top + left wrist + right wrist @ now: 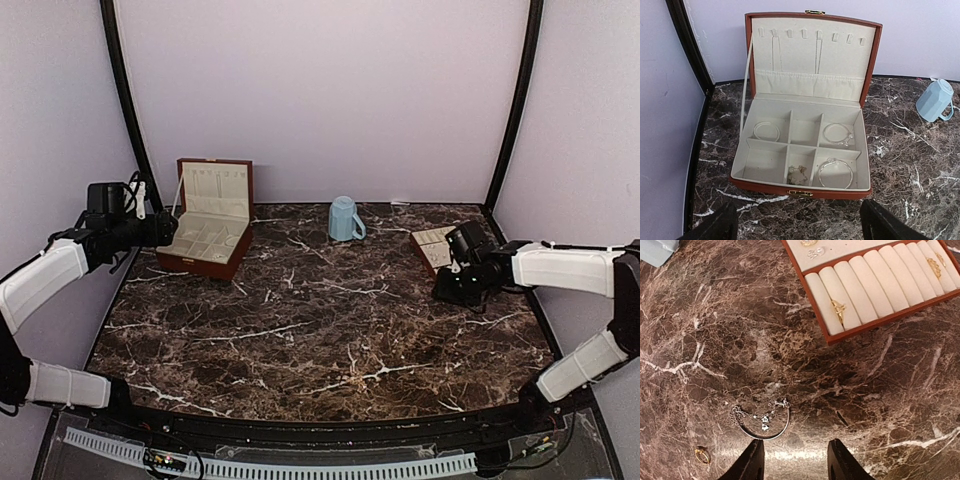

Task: Organize the mixed jewelry
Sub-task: Pick up the bangle from the center of the board.

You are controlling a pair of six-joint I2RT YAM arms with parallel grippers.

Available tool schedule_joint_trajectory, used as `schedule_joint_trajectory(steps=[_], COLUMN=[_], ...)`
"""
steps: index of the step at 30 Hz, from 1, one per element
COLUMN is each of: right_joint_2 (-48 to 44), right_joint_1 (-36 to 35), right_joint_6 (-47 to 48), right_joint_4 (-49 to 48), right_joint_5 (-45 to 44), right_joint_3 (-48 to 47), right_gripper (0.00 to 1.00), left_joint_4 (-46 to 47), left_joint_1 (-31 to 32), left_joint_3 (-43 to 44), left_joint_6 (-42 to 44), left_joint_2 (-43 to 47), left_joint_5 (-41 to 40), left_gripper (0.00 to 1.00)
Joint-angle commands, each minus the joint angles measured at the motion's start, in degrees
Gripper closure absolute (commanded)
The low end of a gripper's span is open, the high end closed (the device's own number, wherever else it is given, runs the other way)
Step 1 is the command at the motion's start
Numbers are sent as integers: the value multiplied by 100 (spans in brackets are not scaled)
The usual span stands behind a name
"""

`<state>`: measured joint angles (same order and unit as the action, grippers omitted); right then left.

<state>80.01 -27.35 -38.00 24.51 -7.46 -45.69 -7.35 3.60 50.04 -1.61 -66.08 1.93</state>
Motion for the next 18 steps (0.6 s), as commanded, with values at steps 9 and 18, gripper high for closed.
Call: schedule_joint_trajectory(steps=[9, 18], right_joint_2=[984, 1473], right_joint_1=[-306, -732], right_joint_6=[-415, -754], right_joint_4=[-424, 310], right_joint_5=[-210, -1047], right_joint_3=[-375, -817], right_gripper=[68, 72], left_joint_4=[-65, -79], left_joint_1=[-8, -8], left_joint_3=[53, 87], left_joint_6=[249, -7], left_joint_2=[81, 154], left_joint_5=[-123, 125], left_gripper=[13, 13])
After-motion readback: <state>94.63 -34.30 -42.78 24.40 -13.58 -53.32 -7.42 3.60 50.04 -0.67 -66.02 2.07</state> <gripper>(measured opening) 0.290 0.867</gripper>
